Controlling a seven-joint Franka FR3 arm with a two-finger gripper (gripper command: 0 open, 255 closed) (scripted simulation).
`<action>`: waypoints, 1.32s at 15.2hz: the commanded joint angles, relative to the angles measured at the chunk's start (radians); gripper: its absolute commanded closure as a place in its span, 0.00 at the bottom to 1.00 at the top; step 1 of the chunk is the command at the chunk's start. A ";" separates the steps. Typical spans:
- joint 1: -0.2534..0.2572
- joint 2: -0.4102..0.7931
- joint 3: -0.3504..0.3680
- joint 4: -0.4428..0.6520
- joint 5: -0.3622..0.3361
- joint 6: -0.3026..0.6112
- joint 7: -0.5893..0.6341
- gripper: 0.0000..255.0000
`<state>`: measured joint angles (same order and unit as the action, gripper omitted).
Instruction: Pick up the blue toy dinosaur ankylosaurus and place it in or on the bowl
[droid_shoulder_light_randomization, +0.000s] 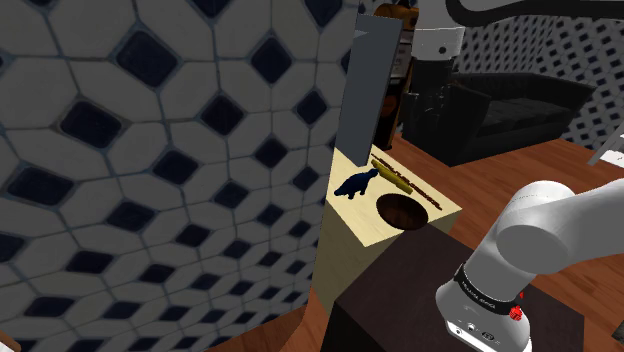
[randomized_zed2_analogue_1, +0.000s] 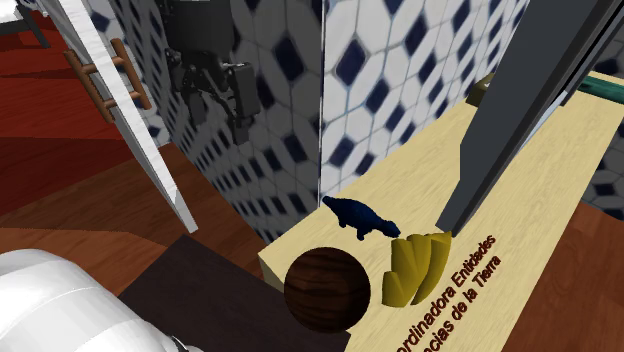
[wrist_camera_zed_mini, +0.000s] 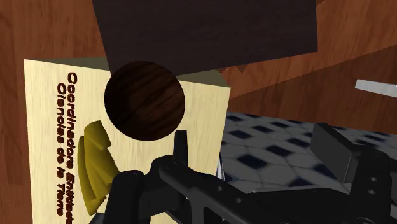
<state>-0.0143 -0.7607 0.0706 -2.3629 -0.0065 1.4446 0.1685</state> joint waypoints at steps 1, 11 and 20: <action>0.000 0.000 0.000 0.000 0.000 0.000 0.000 0.00; 0.033 0.106 -0.241 -0.152 -0.166 0.283 -0.477 0.00; 0.087 0.392 -0.442 -0.131 -0.221 0.573 -0.898 0.00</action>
<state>0.0624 -0.4197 -0.3476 -2.5108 -0.2298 1.9798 -0.6738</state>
